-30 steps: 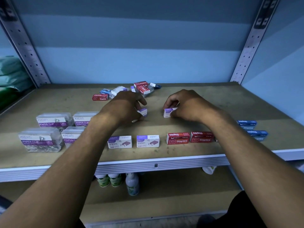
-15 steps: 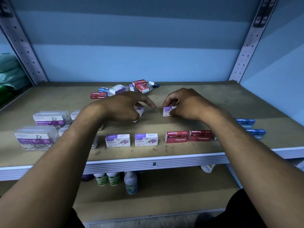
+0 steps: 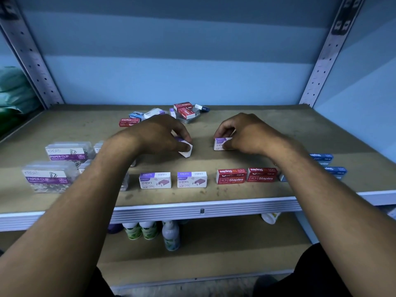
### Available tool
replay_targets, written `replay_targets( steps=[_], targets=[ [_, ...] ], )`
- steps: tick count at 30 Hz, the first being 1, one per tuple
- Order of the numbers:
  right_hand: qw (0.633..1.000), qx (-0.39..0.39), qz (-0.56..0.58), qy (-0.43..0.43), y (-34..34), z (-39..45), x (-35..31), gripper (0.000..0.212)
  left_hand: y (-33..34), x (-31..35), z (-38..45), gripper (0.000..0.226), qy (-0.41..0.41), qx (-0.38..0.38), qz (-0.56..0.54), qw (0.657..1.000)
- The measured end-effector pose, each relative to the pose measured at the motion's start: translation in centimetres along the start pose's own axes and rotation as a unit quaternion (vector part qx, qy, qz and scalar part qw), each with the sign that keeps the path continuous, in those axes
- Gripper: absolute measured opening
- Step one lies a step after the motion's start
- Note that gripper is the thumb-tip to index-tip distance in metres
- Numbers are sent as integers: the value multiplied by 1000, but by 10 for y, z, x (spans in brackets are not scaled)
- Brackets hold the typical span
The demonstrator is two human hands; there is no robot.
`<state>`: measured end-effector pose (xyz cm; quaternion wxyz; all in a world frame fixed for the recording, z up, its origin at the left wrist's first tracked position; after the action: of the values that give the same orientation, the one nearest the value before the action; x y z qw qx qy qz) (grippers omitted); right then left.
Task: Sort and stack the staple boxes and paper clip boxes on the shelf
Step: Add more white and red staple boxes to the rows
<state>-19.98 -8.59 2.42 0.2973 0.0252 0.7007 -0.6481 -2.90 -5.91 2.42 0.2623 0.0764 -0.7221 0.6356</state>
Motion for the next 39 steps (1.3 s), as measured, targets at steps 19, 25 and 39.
replay_targets(
  steps=[19, 25, 39],
  targets=[
    [997, 2, -19, -73, 7, -7, -42, 20, -24, -1, -26, 17, 28, 54, 113, 992],
    [994, -30, -5, -101, 21, -13, -67, 22, -27, -8, -39, 19, 9, 44, 115, 992],
    [991, -72, -7, -117, 41, -17, -85, 22, -13, -6, -40, 21, 18, 6, 122, 992]
  ],
)
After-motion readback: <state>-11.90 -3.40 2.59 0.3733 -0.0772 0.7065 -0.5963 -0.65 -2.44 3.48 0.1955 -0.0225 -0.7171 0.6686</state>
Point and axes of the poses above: each hand's wrist, its own z-axis towards the middle knuckle, its own y-axis out of the palm, x = y × z, the point moved 10 cm from there along z, towards the middle knuckle, and after that the axes turned 3 degrees about -x, right-handed, at the moved point
